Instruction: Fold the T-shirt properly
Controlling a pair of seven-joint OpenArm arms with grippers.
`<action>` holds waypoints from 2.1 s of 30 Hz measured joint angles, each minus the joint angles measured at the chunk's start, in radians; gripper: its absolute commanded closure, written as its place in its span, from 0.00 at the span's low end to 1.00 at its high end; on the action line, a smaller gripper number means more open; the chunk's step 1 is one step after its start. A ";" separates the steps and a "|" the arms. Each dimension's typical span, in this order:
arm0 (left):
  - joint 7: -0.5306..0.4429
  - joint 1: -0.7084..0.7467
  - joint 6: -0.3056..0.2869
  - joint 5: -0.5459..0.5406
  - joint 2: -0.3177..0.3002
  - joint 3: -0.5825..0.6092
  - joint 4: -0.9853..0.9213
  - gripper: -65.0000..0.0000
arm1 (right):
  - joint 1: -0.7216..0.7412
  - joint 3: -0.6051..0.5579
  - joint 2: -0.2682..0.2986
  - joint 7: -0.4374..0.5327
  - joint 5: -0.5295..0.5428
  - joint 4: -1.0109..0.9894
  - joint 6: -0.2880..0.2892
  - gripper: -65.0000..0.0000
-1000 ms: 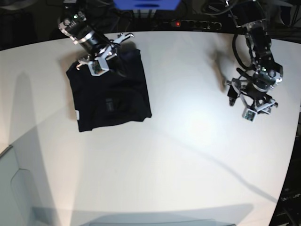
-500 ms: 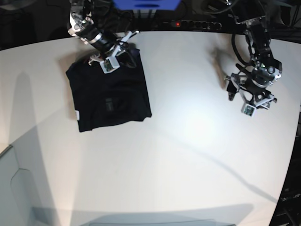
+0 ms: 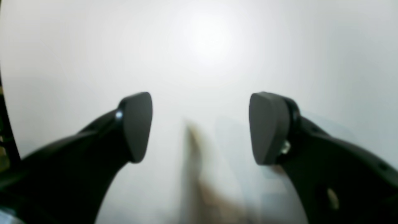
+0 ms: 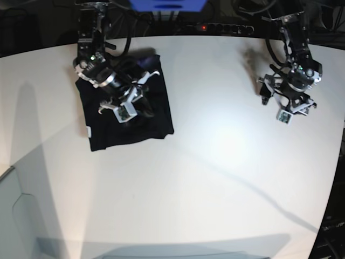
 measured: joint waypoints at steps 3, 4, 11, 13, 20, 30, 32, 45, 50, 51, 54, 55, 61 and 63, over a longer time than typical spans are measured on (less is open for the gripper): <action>-0.003 0.000 0.000 -0.002 -0.002 -0.042 0.002 0.28 | 0.040 -0.002 -0.005 0.008 -0.003 -0.114 0.000 1.00; -0.002 -0.002 0.000 -0.001 -0.003 -0.045 0.002 0.28 | 0.054 -0.002 -0.005 0.032 -0.004 -0.154 0.000 1.00; 0.000 0.037 0.000 -0.005 -0.001 -0.070 0.032 0.28 | 0.049 -0.010 -0.022 0.093 -0.010 -0.167 0.000 1.00; 0.000 0.037 0.000 -0.003 -0.002 -0.070 0.047 0.28 | 0.043 0.001 -0.021 0.085 -0.016 -0.070 0.000 1.00; 0.000 0.078 0.003 -0.007 0.041 -0.069 0.146 0.28 | 0.030 0.248 -0.005 0.113 0.005 0.159 0.001 1.00; -0.001 0.153 0.000 -0.008 0.113 -0.070 0.180 0.28 | -0.021 0.534 0.146 0.047 0.003 -0.055 0.000 1.00; -0.001 0.157 0.000 -0.007 0.114 -0.070 0.181 0.28 | -0.062 0.534 0.144 0.044 0.000 -0.071 0.001 1.00; 0.003 0.193 0.000 -0.005 0.130 -0.150 0.177 0.28 | -0.176 0.423 0.078 0.056 0.006 -0.066 0.000 1.00; -0.006 0.219 0.000 -0.009 0.130 -0.154 0.176 0.28 | -0.220 0.414 0.067 0.050 0.003 -0.006 0.000 1.00; -0.003 0.227 0.000 -0.007 0.130 -0.156 0.176 0.28 | -0.222 0.415 0.066 0.050 0.003 0.002 0.000 1.00; -0.002 0.257 0.002 -0.003 0.166 -0.176 0.187 0.29 | -0.213 0.462 0.053 0.043 0.005 0.013 0.001 1.00; -0.002 0.270 0.001 -0.008 0.178 -0.175 0.197 0.29 | -0.213 0.492 0.047 0.047 0.003 0.028 0.000 1.00; -0.006 0.423 0.004 -0.006 0.242 -0.174 0.269 0.65 | -0.343 0.596 -0.010 0.046 0.006 0.196 0.001 1.00; -0.013 0.481 0.003 -0.010 0.280 -0.174 0.274 0.85 | -0.454 0.600 -0.032 0.048 0.006 0.253 0.002 1.00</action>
